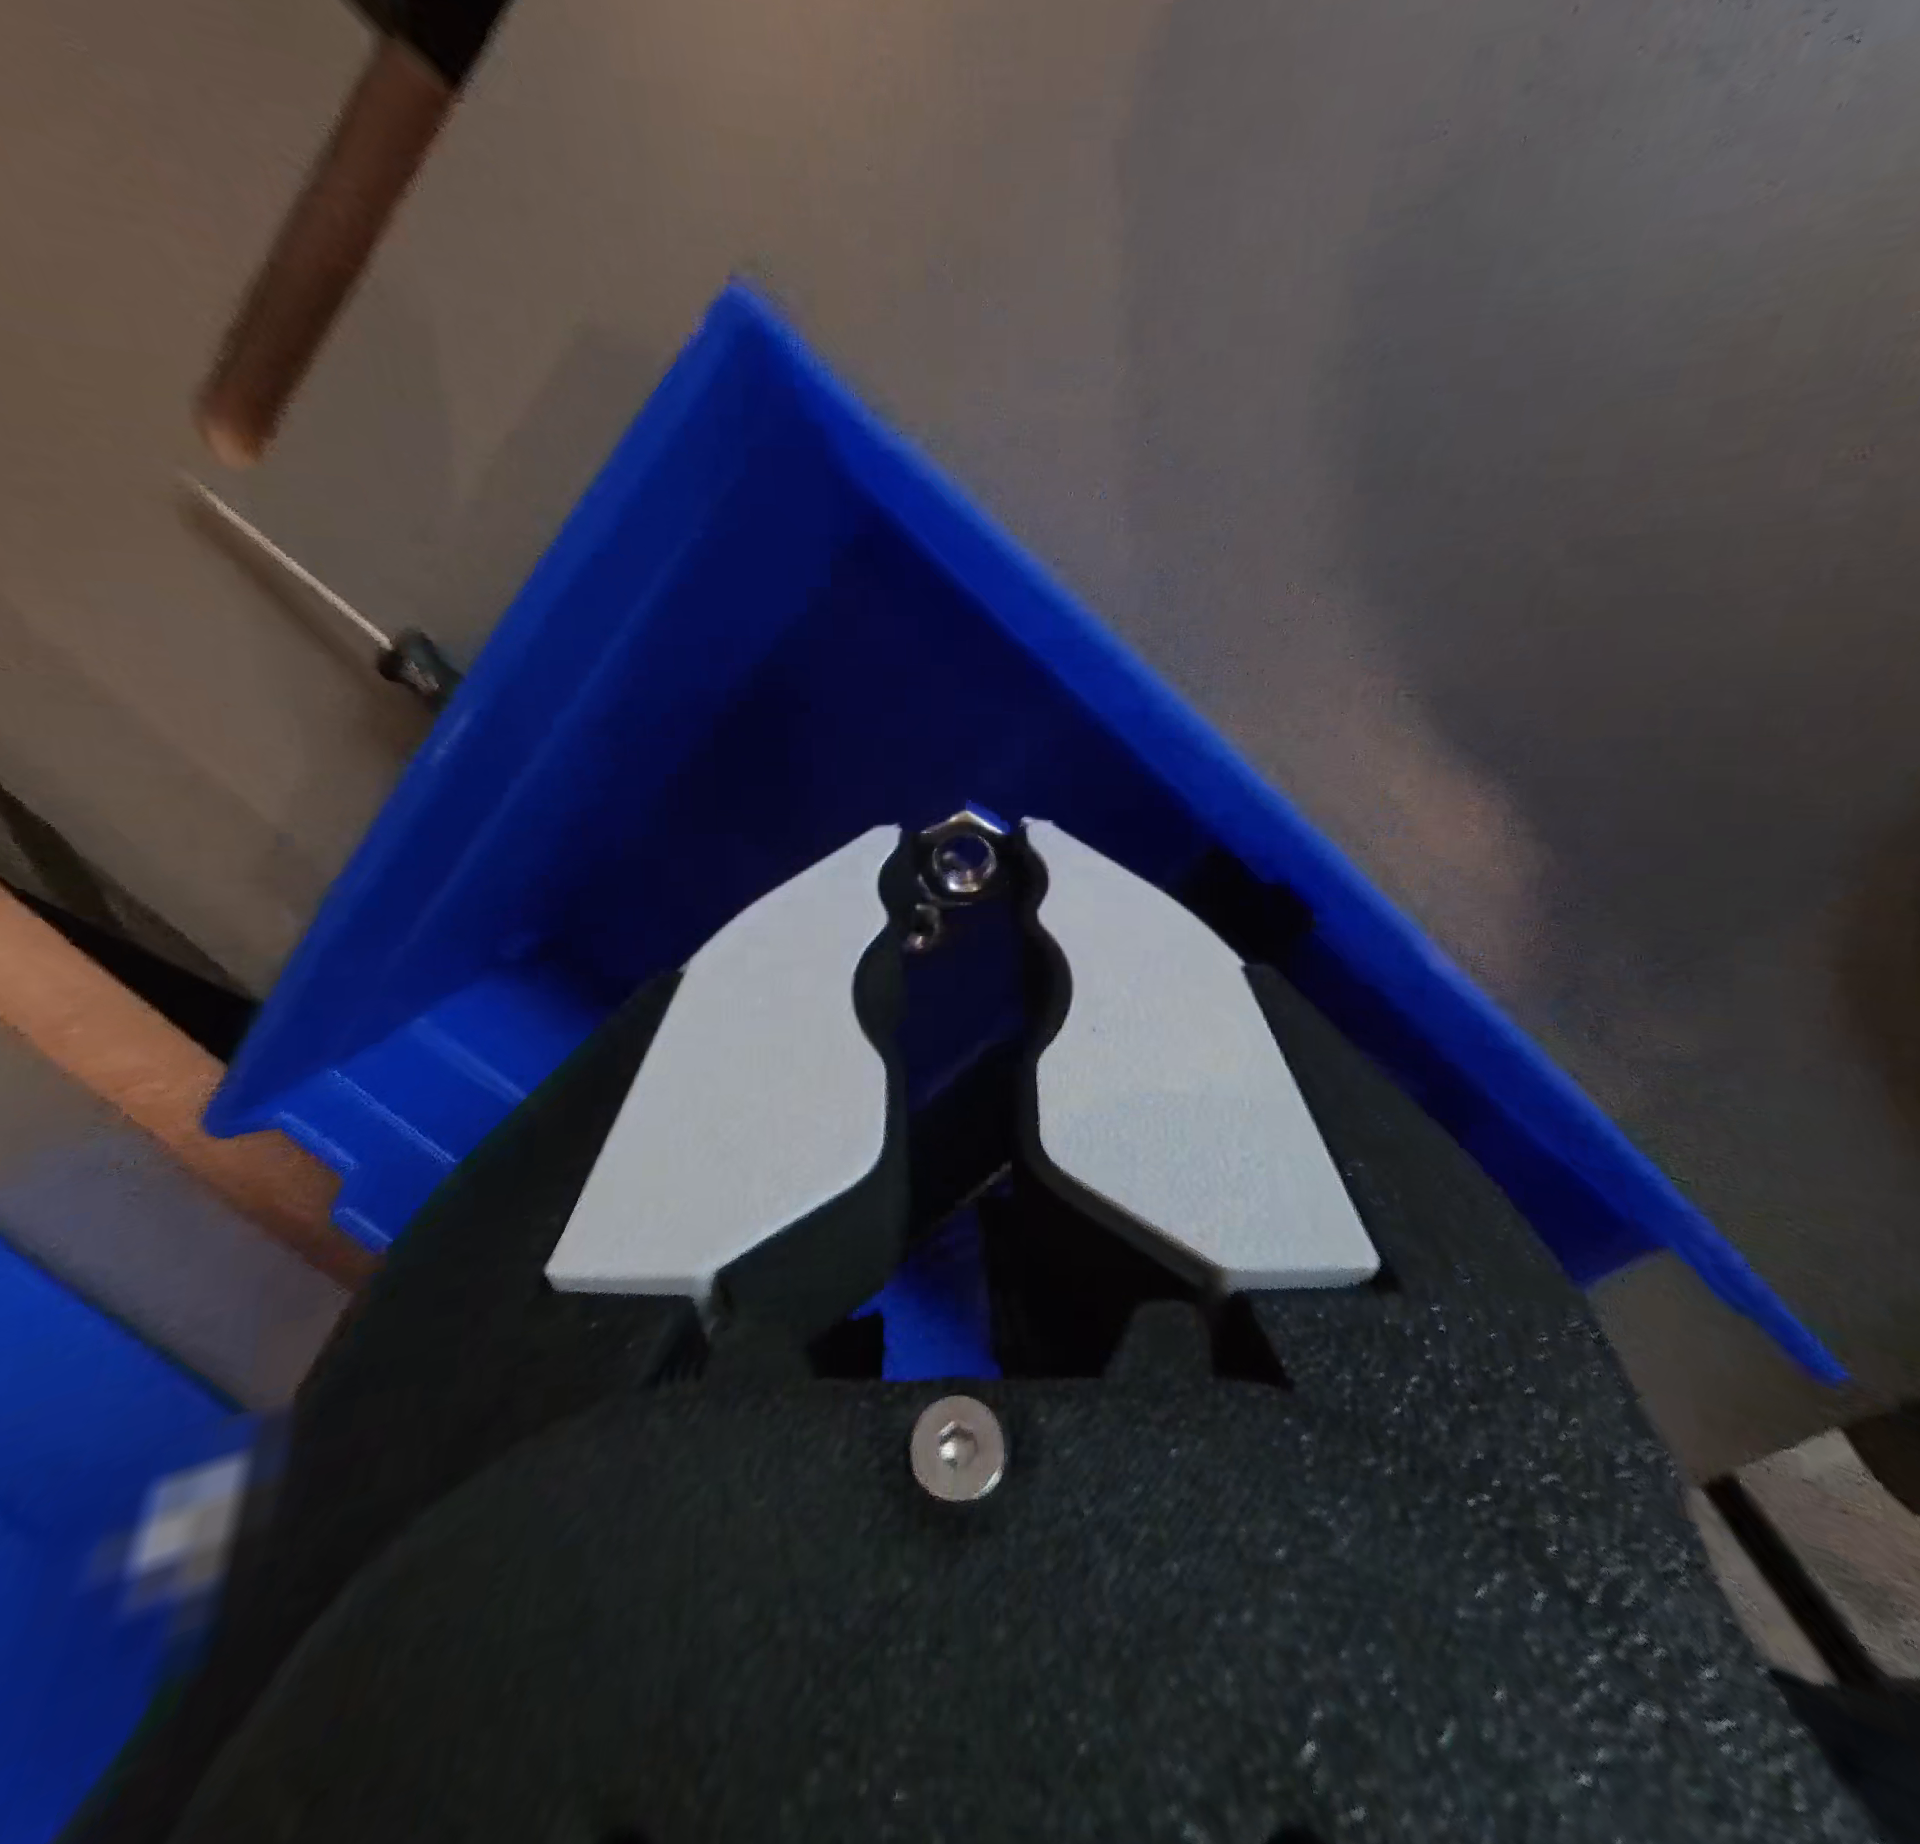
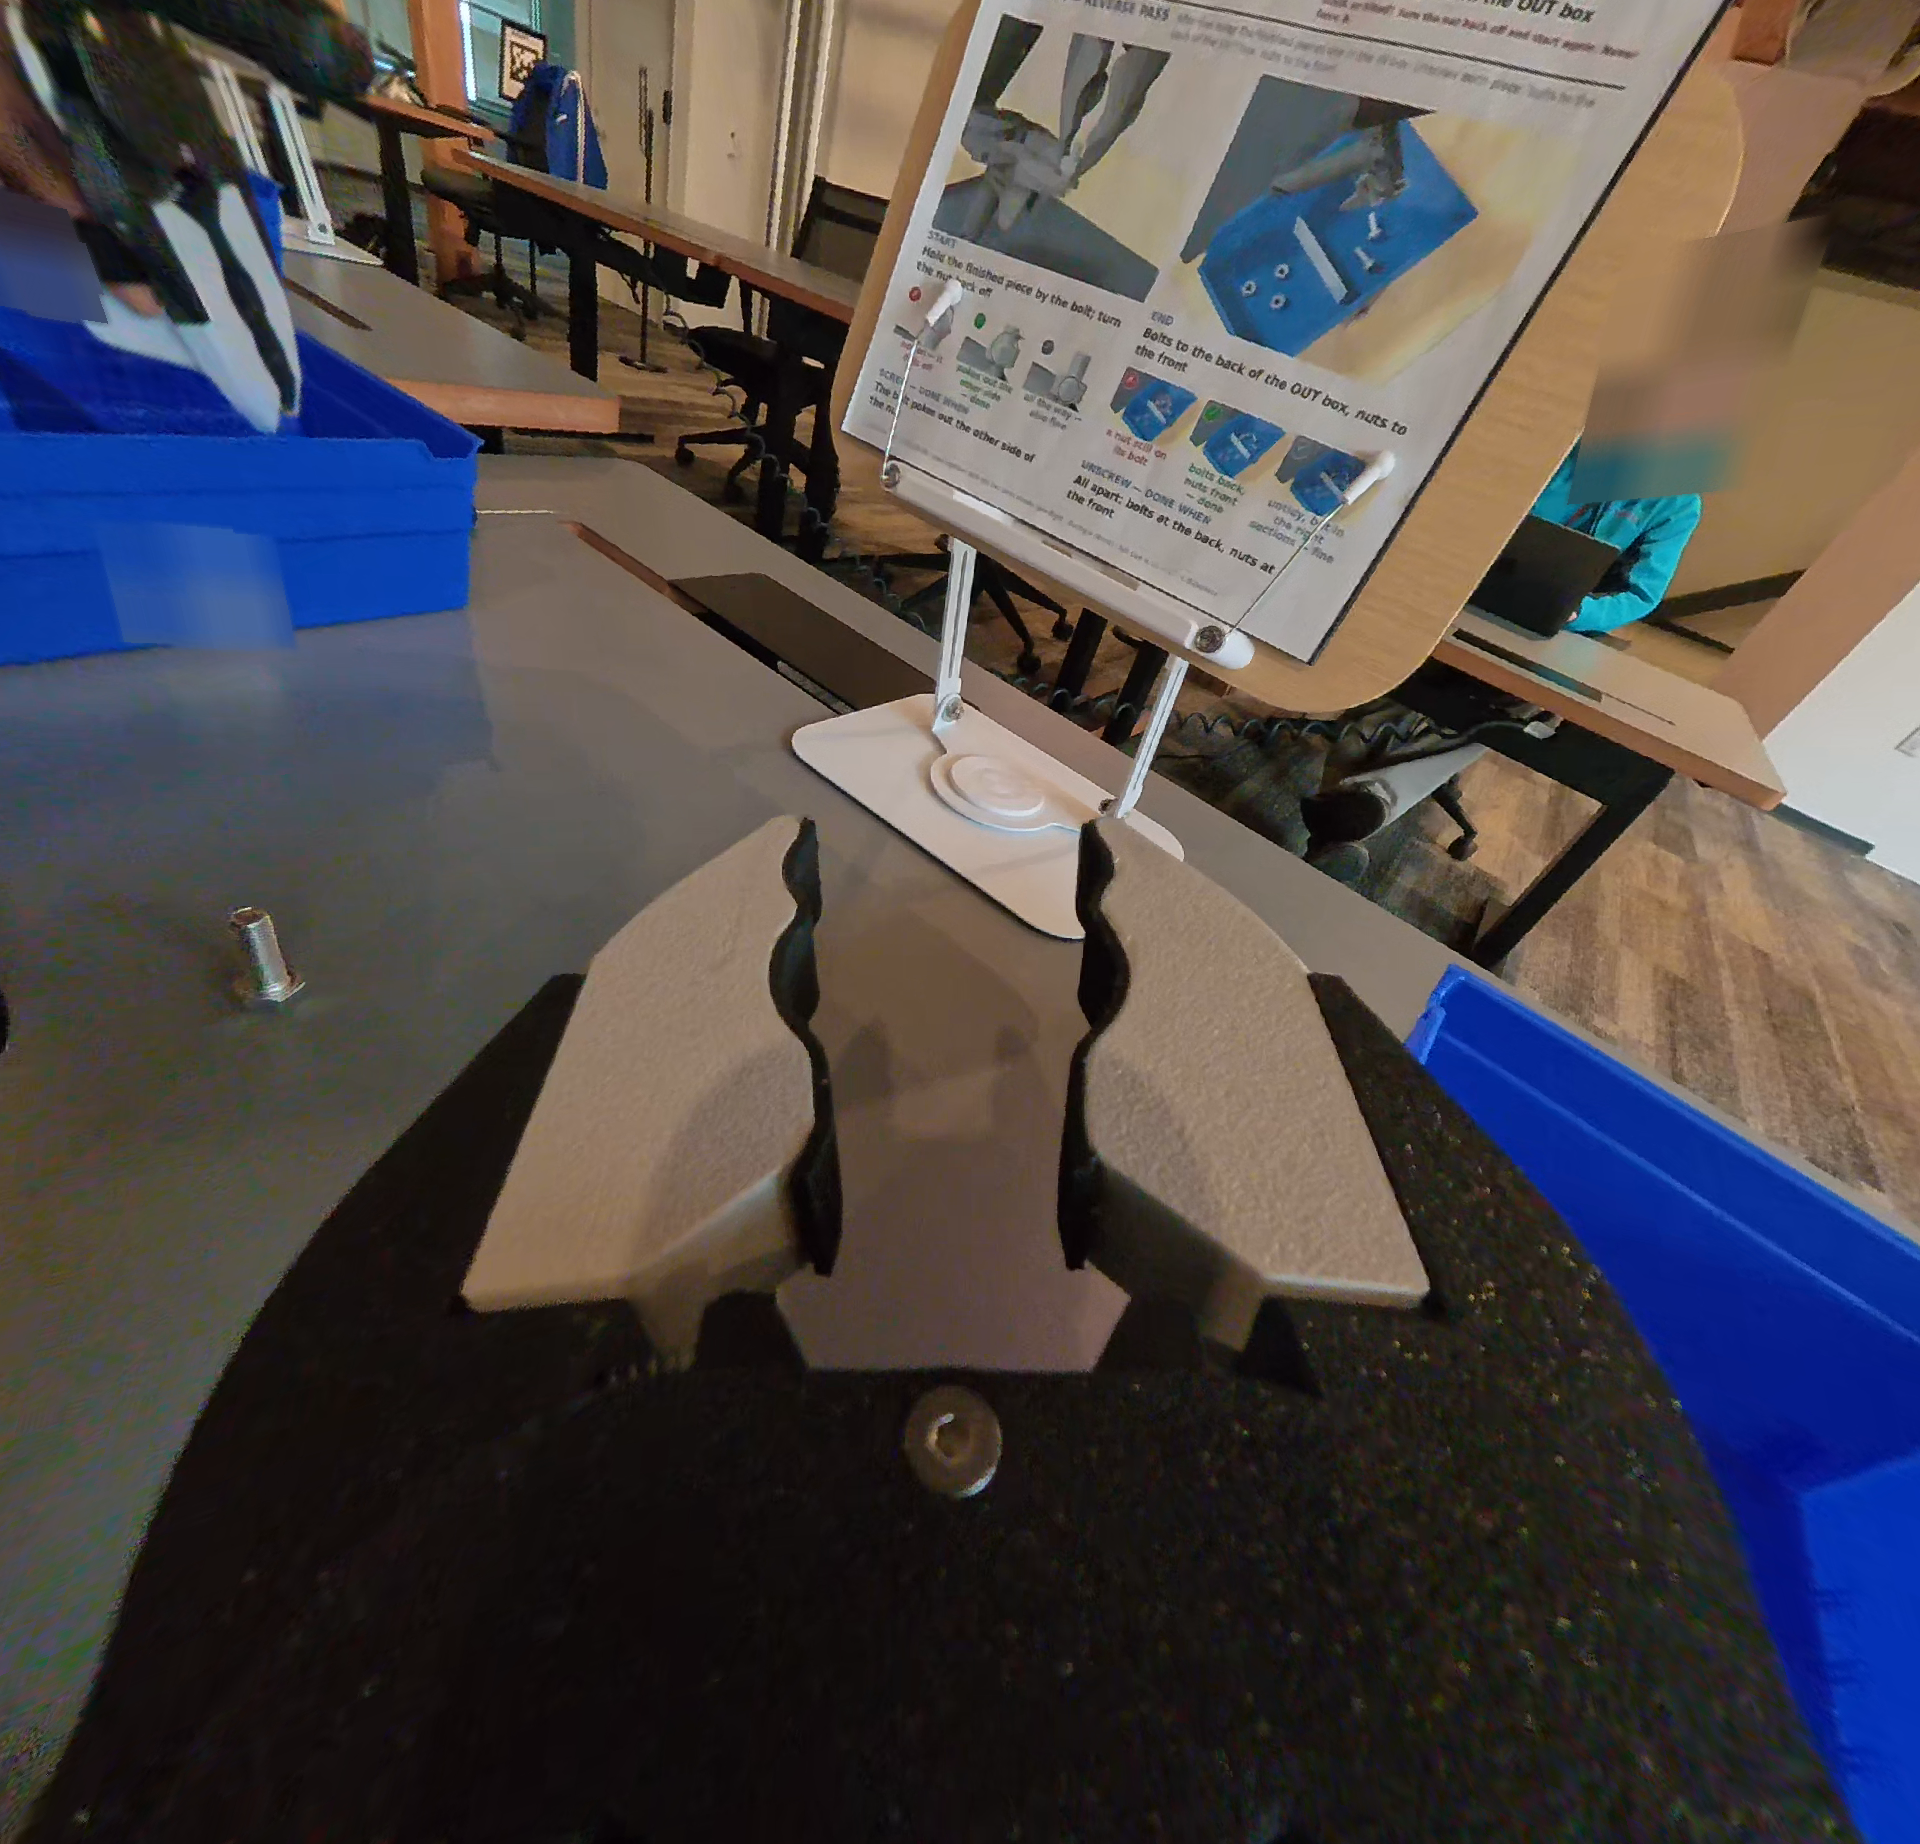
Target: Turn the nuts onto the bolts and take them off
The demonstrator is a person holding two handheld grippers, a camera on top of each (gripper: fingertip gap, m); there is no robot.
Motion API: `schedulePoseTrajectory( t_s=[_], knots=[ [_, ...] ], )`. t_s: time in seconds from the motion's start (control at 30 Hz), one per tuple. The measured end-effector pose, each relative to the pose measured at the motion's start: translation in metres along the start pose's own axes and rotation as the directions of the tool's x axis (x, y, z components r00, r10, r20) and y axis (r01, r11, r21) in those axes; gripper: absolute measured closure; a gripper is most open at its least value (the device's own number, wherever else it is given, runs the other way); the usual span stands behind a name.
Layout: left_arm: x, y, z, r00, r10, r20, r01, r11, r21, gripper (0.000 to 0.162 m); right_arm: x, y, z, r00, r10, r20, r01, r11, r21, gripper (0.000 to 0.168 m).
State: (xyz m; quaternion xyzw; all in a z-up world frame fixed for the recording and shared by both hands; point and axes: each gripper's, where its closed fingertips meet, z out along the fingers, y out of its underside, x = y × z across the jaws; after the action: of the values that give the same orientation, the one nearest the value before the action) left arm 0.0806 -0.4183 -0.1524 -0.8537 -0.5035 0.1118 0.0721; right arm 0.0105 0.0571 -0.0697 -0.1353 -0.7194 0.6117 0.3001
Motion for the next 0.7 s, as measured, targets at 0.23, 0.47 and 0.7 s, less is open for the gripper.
schedulePoseTrajectory(
  t_s=[0.23,0.47,0.7],
  knots=[
    [0.075,-0.062,-0.048,0.969,0.246,-0.001,-0.244,0.963,0.114,0.144,-0.002,-0.002,-0.001,1.0,0.002,0.011,-0.003,1.0,0.01,0.121],
    [0.17,-0.107,-0.054,0.867,0.498,-0.007,-0.491,0.858,0.153,0.145,-0.005,-0.004,0.0,1.0,0.013,0.024,-0.013,1.0,0.023,0.122],
    [0.259,-0.137,-0.029,0.744,0.663,-0.078,-0.644,0.744,0.178,0.145,-0.008,0.0,0.002,1.0,-0.008,0.03,0.008,1.0,0.001,0.122]
  ],
)
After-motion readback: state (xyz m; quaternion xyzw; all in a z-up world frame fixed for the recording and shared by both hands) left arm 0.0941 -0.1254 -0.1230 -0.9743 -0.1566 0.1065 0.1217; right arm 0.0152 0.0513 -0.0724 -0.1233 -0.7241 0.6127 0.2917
